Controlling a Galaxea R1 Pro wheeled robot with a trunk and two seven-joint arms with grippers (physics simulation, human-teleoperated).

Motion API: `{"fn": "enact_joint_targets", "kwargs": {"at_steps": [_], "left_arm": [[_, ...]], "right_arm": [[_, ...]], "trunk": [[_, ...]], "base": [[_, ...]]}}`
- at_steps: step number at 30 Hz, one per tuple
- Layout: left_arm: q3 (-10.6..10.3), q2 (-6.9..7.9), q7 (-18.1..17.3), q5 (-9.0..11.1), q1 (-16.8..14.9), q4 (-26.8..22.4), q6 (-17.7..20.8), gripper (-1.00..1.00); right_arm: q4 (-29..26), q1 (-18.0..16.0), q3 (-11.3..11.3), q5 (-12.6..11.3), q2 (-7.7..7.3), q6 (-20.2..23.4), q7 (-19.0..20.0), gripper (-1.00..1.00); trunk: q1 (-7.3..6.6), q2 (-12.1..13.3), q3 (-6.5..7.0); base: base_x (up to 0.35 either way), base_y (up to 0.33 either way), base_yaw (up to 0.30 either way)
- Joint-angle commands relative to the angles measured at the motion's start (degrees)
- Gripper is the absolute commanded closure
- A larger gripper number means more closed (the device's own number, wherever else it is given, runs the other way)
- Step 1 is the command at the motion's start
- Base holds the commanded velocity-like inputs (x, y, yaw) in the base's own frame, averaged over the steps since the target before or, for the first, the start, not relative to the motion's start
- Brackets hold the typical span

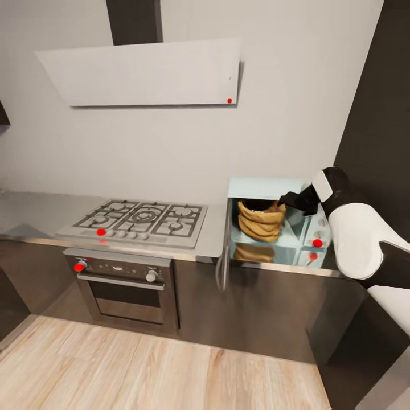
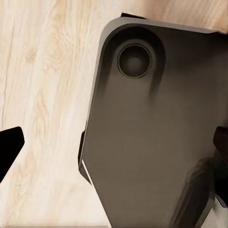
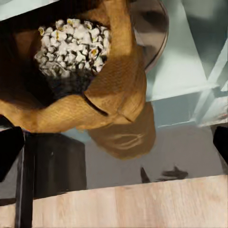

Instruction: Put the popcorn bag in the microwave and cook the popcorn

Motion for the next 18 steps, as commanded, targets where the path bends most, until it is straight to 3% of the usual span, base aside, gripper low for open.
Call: {"fn": "enact_joint_targets", "kwargs": {"at_steps": [1,6,10,12,15,16,18], "left_arm": [[0.03,-0.03,0.13,0.32,0.02,-0.09,-0.1,-1.0],[0.03,-0.02,0.13,0.32,0.02,-0.07,-0.1,-1.0],[0.04,-0.01,0.14,0.3,0.02,-0.09,-0.1,-1.0],[0.06,-0.01,0.11,0.32,0.02,-0.09,-0.1,-1.0],[0.06,-0.01,0.1,0.27,0.02,-0.07,-0.1,-1.0],[0.04,-0.01,0.09,0.26,0.02,-0.06,-0.1,-1.0],[0.08,-0.01,0.09,0.25,0.02,-0.1,-0.1,-1.0]], "right_arm": [[-1.02,-0.05,-0.34,0.03,0.03,0.17,1.34,-1.0],[-4.68,-0.05,-0.34,0.44,-0.05,0.17,8.54,-1.0],[-4.27,-0.1,0.19,0.94,-0.07,0.17,9.47,-1.0],[-4.19,0.7,0.56,2.35,0.04,0.17,9.55,-1.0],[-4.27,8.14,2.8,4.97,0.78,0.17,9.82,-1.0],[-4.29,9.81,3.48,5.17,1.28,-2.08,9.79,-1.0],[-4.1,11.62,4.2,5.76,4.5,-8.45,9.34,-1.0]], "trunk": [[-0.03,-0.04,-0.06],[-0.03,-0.04,-0.06],[-0.03,-0.04,-0.06],[-0.03,-0.04,-0.06],[-0.03,-0.04,-0.06],[-0.03,-0.04,-0.06],[-0.03,-0.04,-0.06]], "base": [[-0.345,0.0,0.0],[-0.345,0.0,0.0],[-0.345,0.0,0.0],[-0.333,0.0,0.0],[-0.159,0.0,0.0],[-0.036,0.0,0.0],[-0.01,0.0,0.0]]}}
